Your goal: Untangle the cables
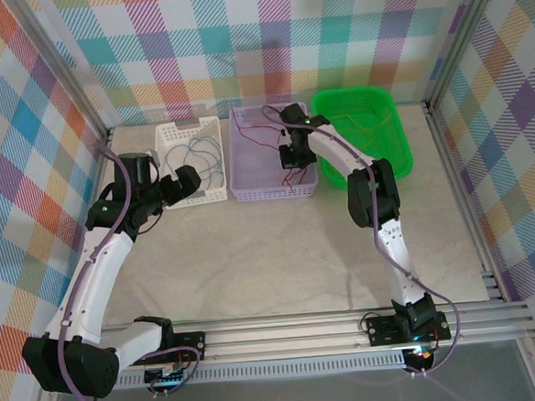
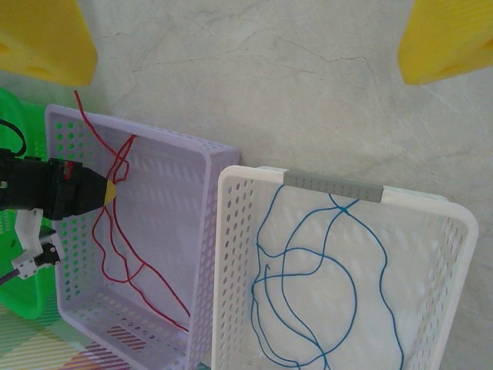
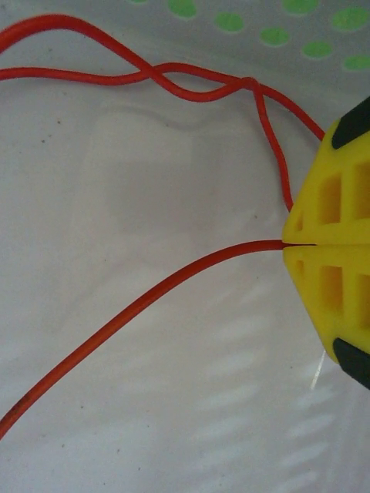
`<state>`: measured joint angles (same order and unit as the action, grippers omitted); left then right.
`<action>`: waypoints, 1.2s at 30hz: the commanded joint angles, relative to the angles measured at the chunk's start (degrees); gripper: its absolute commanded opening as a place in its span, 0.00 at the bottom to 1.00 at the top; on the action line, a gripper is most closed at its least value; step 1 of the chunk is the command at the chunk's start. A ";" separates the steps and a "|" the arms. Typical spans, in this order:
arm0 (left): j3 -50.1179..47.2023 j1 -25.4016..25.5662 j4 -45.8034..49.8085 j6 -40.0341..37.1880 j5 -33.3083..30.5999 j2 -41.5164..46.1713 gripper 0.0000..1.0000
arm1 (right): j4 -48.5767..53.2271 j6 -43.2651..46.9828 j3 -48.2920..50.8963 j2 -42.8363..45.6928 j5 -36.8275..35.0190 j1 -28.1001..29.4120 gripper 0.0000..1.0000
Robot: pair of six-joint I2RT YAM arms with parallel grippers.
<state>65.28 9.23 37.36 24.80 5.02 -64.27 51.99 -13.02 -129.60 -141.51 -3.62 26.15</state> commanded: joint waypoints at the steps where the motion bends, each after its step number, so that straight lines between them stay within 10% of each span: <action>1: -0.72 -0.44 -0.45 -0.72 0.26 0.75 1.00 | 3.91 0.25 -1.74 -1.64 -1.20 0.57 0.00; 4: -0.68 -0.42 -0.54 -0.69 0.43 0.63 1.00 | 5.76 0.75 -4.36 -2.19 -0.18 0.63 0.00; 11: -0.76 -0.45 -0.45 -0.74 0.26 0.46 1.00 | 4.68 1.76 -6.17 2.39 0.63 1.53 0.42; 21: -0.98 -0.40 0.03 -1.20 -1.15 0.10 1.00 | 5.22 3.82 -8.65 12.44 -1.82 2.19 0.63; 29: -2.05 -0.30 -0.01 -1.33 -3.42 -0.58 1.00 | -16.84 7.48 25.02 41.16 -3.26 1.68 0.99; 36: -5.31 1.21 -2.52 -1.13 -7.92 -0.78 1.00 | -25.98 7.67 50.69 61.07 -5.21 -2.55 1.00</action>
<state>62.22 9.72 36.86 24.40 0.30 -65.34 31.62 -6.31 -86.11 -84.12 -6.94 25.36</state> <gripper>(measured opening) 0.997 0.996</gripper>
